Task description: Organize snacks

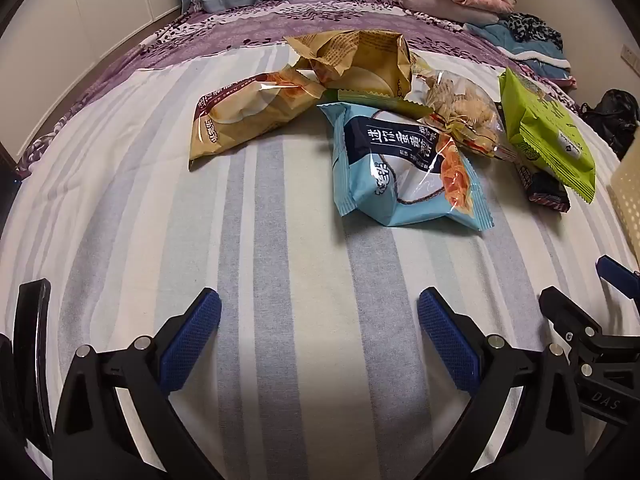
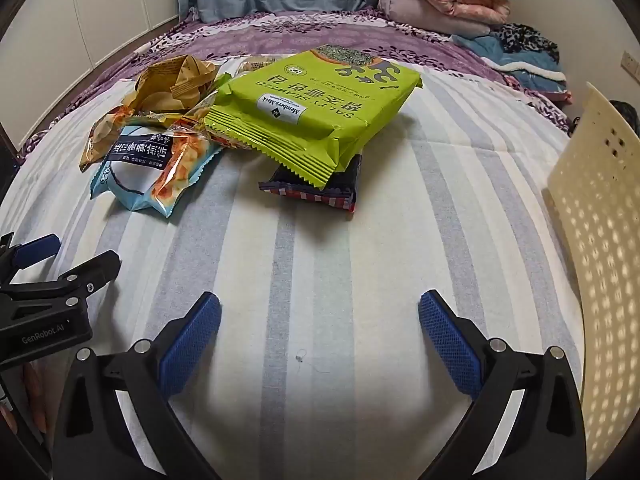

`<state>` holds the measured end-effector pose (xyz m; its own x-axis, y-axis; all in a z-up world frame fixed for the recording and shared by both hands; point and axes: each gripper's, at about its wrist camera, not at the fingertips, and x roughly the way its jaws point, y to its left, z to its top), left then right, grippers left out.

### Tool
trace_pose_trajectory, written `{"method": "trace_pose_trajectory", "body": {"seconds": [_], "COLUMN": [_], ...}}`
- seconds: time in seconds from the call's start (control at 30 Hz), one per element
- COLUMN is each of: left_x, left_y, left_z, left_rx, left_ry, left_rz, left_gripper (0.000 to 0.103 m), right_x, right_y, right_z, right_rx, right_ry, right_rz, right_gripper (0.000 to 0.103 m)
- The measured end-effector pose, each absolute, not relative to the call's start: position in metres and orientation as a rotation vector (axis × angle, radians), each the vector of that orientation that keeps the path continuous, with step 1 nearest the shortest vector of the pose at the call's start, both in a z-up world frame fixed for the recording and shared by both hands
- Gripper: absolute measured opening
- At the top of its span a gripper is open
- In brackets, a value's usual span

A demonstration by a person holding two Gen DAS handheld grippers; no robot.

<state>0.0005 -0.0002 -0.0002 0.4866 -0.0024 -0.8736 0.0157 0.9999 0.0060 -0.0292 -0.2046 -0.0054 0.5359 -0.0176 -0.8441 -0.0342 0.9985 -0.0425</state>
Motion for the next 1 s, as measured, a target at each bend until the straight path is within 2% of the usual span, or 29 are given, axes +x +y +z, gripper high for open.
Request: {"method": "trace_pose_trajectory", "body": {"seconds": [1.0], "left_x": [0.0013], "left_y": [0.0015], "left_z": [0.0009], "left_rx": [0.004], "left_ry": [1.058], "left_rz": [-0.017], "left_gripper": [0.101], "right_x": [-0.0276], "right_y": [-0.2045], "right_z": [-0.0061], "right_rx": [-0.052], "right_ry": [1.019], "right_rz": [0.012], "right_gripper": [0.098]}}
